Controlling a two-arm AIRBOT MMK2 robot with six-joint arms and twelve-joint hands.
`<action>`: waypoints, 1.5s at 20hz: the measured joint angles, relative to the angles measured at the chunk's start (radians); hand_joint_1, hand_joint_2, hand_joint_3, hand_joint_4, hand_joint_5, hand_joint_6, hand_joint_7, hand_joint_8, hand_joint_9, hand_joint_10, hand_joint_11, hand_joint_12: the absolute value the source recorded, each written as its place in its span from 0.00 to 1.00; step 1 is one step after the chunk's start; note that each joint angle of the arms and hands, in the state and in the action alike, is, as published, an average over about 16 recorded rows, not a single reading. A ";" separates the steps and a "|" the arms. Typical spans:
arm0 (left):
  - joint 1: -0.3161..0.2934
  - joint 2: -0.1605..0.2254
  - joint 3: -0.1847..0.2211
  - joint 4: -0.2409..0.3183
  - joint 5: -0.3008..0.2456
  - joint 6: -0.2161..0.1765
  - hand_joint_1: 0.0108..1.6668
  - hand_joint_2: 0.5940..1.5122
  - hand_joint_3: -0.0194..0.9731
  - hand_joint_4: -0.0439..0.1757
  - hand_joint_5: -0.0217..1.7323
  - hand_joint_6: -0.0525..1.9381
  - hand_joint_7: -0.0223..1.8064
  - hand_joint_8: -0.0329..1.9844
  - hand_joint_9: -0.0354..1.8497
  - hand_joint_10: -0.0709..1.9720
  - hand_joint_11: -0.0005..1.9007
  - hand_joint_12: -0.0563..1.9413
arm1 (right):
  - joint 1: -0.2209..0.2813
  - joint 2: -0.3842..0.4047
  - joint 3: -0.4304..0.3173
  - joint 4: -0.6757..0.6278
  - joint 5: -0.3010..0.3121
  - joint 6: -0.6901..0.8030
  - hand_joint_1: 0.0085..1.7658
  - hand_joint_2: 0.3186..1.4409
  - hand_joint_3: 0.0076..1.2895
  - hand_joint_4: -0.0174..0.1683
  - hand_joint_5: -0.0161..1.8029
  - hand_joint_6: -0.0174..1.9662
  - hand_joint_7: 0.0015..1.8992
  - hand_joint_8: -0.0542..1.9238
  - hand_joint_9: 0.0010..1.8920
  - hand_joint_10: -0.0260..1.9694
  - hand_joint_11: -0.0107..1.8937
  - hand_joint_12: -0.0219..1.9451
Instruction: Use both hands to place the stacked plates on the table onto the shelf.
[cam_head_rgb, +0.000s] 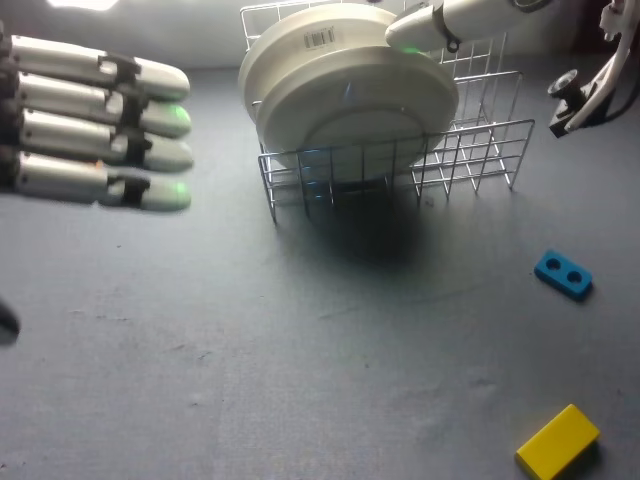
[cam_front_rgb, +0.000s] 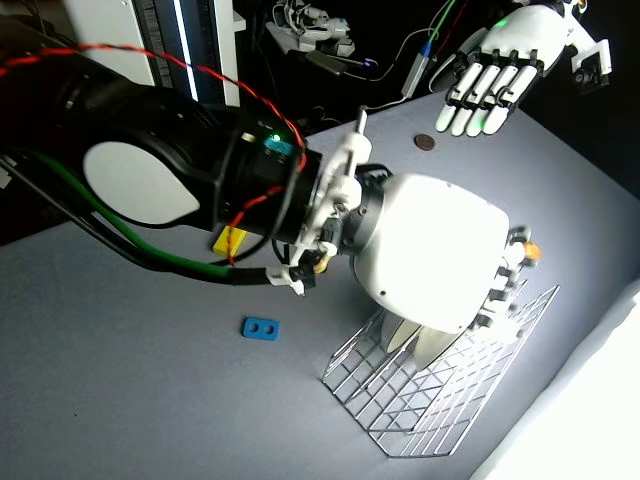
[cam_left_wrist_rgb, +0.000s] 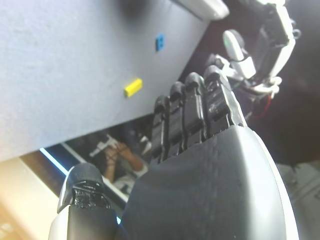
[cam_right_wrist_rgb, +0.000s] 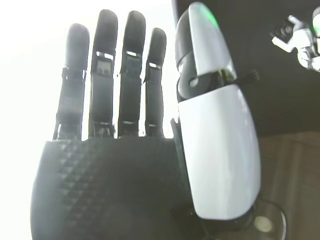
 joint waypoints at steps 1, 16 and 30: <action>-0.005 0.000 -0.004 0.007 -0.017 0.000 0.01 0.61 0.02 0.21 0.14 0.03 0.12 0.02 0.09 0.04 0.02 0.04 | 0.000 0.009 -0.012 -0.020 0.020 -0.002 0.65 0.67 0.00 0.08 0.37 0.23 0.44 0.13 0.32 0.33 0.15 0.75; -0.014 -0.006 -0.053 0.034 -0.184 0.034 0.24 0.69 0.01 0.59 0.64 0.78 0.65 0.76 0.61 0.78 0.56 0.86 | -0.075 0.173 -0.273 -0.324 0.292 -0.097 0.26 0.84 0.00 0.55 0.65 0.79 0.66 0.78 0.65 0.85 0.67 0.95; -0.017 -0.010 -0.051 0.043 -0.197 0.042 0.47 0.70 0.01 0.94 0.78 1.00 0.76 0.96 0.72 0.97 0.71 1.00 | -0.151 0.233 -0.349 -0.400 0.309 -0.124 0.26 0.96 0.00 0.90 0.80 0.98 0.79 0.99 0.84 0.98 0.94 0.98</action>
